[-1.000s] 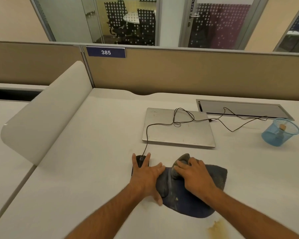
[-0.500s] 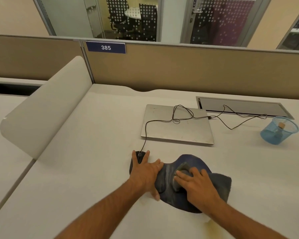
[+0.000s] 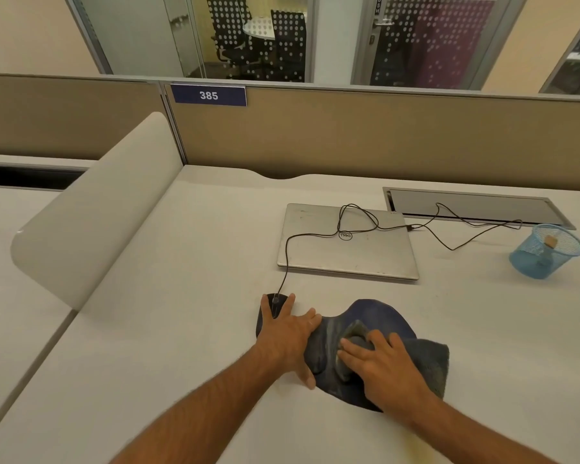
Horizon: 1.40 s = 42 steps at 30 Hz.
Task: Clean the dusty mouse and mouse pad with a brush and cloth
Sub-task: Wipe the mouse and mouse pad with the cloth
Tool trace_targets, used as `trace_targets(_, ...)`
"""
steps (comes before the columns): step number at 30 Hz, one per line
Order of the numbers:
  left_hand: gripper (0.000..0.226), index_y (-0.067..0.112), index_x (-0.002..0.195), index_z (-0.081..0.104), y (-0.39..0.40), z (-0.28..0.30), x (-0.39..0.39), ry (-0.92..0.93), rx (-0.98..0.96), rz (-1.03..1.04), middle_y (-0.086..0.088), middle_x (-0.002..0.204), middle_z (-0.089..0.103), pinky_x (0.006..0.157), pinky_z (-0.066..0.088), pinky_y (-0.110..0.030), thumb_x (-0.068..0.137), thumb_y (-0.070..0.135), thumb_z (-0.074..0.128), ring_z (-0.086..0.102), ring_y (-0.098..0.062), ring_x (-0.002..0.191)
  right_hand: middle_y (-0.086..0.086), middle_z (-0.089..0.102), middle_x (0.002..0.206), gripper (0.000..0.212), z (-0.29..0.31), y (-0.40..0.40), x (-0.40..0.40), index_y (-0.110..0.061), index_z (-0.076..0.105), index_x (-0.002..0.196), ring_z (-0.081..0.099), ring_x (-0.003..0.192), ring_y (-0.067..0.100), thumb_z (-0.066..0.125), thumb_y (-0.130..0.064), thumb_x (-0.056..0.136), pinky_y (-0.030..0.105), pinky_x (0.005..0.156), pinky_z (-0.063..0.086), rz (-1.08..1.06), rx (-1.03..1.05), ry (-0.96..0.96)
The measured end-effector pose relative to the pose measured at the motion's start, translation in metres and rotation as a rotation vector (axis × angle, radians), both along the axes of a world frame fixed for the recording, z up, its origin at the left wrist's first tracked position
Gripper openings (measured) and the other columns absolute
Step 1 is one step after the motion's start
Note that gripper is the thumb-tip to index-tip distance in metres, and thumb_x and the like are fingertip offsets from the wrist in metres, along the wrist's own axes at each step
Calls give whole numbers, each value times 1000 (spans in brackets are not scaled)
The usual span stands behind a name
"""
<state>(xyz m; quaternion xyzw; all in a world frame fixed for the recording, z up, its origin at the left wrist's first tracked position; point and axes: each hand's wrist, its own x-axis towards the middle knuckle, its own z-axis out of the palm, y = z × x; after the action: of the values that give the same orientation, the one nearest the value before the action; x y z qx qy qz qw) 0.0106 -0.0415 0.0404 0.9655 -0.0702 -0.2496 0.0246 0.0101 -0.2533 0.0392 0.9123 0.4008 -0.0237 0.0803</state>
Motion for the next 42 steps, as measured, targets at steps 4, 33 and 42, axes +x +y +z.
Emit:
trace_targets(4, 121, 30, 155, 13, -1, 2, 0, -5, 17, -5, 4, 163, 22, 106, -18, -75, 62, 69, 80, -15, -35, 151, -13, 61, 131, 54, 3, 3, 3, -34, 65, 120, 58, 107, 27, 78, -30, 68, 47, 80, 48, 3, 23, 17)
trace_targets(33, 122, 29, 155, 12, 0, 1, 1, 20, 4, 9, 4, 163, 22, 106, -19, -75, 62, 68, 81, -17, -34, 150, -14, 54, 139, 54, -11, 21, 12, -36, 60, 127, 51, 114, 28, 70, -28, 74, 47, 83, 41, -29, -16, 80)
trace_targets(42, 123, 29, 157, 9, -2, 4, 1, -1, 76, -31, 4, 164, 19, 105, -20, -75, 64, 72, 77, -15, -36, 151, -16, 32, 154, 56, -21, 24, 39, -38, 39, 142, 32, 128, 28, 45, -19, 89, 47, 99, 25, -143, 25, 105)
